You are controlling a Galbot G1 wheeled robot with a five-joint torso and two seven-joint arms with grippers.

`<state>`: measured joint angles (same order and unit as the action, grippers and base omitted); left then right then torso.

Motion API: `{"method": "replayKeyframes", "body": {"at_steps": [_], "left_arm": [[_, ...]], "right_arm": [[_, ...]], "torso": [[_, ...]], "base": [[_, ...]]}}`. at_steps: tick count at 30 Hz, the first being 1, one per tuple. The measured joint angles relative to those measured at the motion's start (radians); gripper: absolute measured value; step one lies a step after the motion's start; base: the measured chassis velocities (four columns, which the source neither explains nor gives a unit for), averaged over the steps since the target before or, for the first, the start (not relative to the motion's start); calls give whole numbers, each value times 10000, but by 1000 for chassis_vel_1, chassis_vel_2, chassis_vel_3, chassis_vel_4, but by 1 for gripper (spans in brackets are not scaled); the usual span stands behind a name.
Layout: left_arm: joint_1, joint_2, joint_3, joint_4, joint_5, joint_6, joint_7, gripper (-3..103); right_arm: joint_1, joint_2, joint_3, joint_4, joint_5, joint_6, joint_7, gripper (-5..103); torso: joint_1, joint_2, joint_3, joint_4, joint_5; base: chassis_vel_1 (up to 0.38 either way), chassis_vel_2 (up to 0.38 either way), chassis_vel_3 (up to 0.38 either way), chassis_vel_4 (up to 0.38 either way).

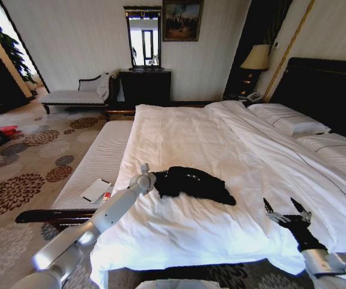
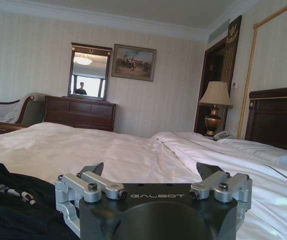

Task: Fold the clothes on the bed.

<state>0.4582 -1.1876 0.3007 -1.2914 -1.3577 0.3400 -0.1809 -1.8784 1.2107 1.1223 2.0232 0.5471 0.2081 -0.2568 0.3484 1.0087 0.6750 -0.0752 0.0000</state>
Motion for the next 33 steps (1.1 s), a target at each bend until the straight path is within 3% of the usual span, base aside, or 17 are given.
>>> {"method": "replayKeyframes", "body": {"at_steps": [10,15,18,20,23,25,28,31,33], "left_arm": [[-16,304,193,-788,811,-526,338,1],[204,848,249,-1675,1085,-658,456,1],[533,1198,212,-1950,1260,-715,542,1],[557,1217,207,-1958,1276,-719,544,1],[811,1288,130,-1972,1405,-754,536,1],[848,1279,101,-1967,1422,-759,508,1],[930,1208,32,-1926,1452,-766,359,1],[932,1172,32,-1891,1470,-768,310,1],[904,1095,39,-1816,1488,-768,246,1]], "right_arm": [[133,-262,-79,-244,11,3,63,100],[294,-1190,57,-568,112,-64,239,100],[543,-2305,-6,-883,114,-301,413,100],[570,-2400,-39,-912,113,-326,420,100],[1087,-3635,-732,-1398,287,-631,560,100],[1241,-3933,-949,-1493,406,-728,603,100],[2220,-5197,-1960,-1943,536,-940,697,100],[2850,-5733,-2614,-2190,461,-954,660,100],[3893,-6336,-3877,-2540,455,-1013,656,100]], "torso": [[0,0,0,-2,1],[0,0,-1,-1,2],[0,0,0,1,-1],[0,0,0,2,-1],[0,0,0,1,0],[0,0,0,0,3],[0,0,0,0,1],[0,-1,1,-1,3],[0,-1,1,4,-2]], "base": [[0,0,0,0],[0,0,0,0],[0,0,0,0],[0,0,0,0],[0,0,0,0],[0,0,0,0],[0,0,0,0],[0,0,0,0],[0,0,0,0]]}}
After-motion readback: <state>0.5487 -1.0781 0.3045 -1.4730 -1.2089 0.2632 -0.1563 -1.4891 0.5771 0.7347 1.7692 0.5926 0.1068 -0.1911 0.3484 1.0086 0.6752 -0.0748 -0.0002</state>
